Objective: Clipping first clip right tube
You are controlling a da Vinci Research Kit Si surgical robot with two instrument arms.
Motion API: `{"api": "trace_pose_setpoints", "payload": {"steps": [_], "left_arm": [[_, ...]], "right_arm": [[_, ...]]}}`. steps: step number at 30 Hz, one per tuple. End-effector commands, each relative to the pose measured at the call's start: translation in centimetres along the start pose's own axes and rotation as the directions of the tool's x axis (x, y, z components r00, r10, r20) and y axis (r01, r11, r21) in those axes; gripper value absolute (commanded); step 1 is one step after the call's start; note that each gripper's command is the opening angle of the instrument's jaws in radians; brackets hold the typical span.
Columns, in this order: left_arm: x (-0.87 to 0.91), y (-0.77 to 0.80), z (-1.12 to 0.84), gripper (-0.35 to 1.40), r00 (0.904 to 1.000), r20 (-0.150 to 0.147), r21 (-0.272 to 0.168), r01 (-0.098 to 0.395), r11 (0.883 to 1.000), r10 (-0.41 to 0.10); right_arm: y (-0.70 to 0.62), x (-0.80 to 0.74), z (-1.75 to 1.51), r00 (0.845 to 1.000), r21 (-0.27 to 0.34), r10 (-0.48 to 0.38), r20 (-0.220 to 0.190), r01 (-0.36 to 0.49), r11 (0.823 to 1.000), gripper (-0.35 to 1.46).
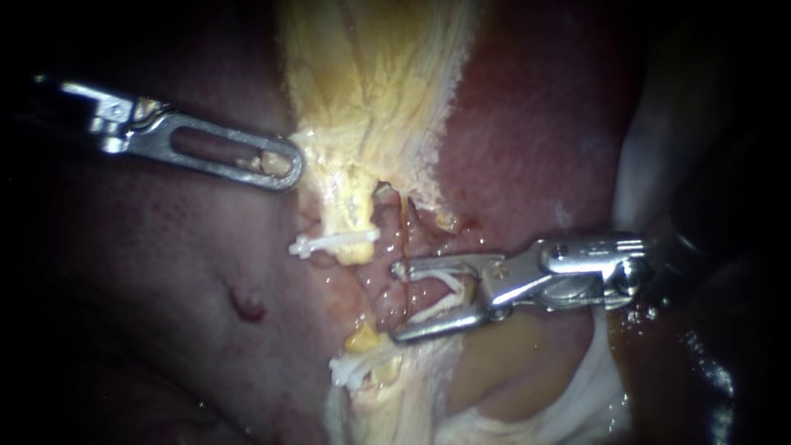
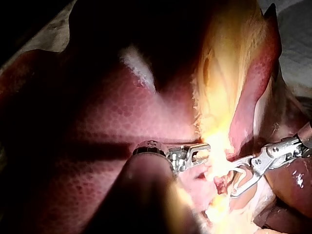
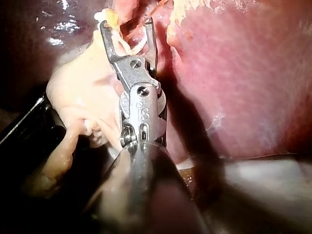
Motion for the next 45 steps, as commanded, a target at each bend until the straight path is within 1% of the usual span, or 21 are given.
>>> {"api": "trace_pose_setpoints", "payload": {"steps": [1,3,7,12,17,21,26,30,33,38,45], "left_arm": [[0.0,0.0,0.0,-0.35,1.0,0.0,0.0,0.0,1.0,0.0],[0.0,0.0,0.0,-0.35,1.0,0.0,0.0,0.0,1.0,0.0],[-0.01,0.01,0.0,-0.35,1.0,-0.001,0.0,-0.001,1.0,0.001],[-0.01,0.01,0.0,-0.35,1.0,-0.001,0.0,-0.001,1.0,0.001],[-0.01,0.02,0.01,-0.35,1.0,-0.001,0.001,-0.001,1.0,0.001],[-0.01,0.03,0.01,-0.35,1.0,-0.001,0.001,-0.001,1.0,0.001],[-0.01,0.04,0.0,-0.35,1.0,-0.001,0.001,-0.001,1.0,0.001],[-0.02,0.05,0.01,-0.35,1.0,-0.001,0.001,-0.001,1.0,0.001],[-0.02,0.05,0.01,-0.35,1.0,-0.001,0.001,-0.001,1.0,0.001],[-0.02,0.05,0.01,-0.35,1.0,-0.001,0.001,-0.001,1.0,0.001],[-0.01,0.05,0.01,-0.35,1.0,-0.001,0.001,-0.001,1.0,0.001]], "right_arm": [[0.0,-0.01,0.02,1.0,0.01,0.004,-0.002,-0.004,1.0,0.5],[0.01,-0.03,0.06,1.0,0.018,0.011,-0.005,-0.011,1.0,0.5],[0.01,-0.03,0.12,0.999,0.037,0.04,-0.032,-0.039,0.999,0.5],[-0.04,-0.01,0.12,0.996,0.058,0.066,-0.056,-0.063,0.996,0.5],[-0.16,0.06,0.11,0.99,0.084,0.104,-0.099,-0.096,0.992,0.5],[-0.27,0.12,0.08,0.985,0.117,0.128,-0.118,-0.114,0.987,0.5],[-0.41,0.23,0.02,0.982,0.171,0.144,-0.124,-0.122,0.978,0.5],[-0.48,0.31,-0.01,0.98,0.204,0.151,-0.132,-0.122,0.971,0.5],[-0.53,0.35,0.0,0.98,0.221,0.155,-0.128,-0.125,0.967,0.49],[-0.54,0.35,0.0,0.98,0.222,0.154,-0.127,-0.124,0.967,0.49],[-0.47,0.31,0.0,0.98,0.216,0.154,-0.129,-0.124,0.969,0.45]]}}
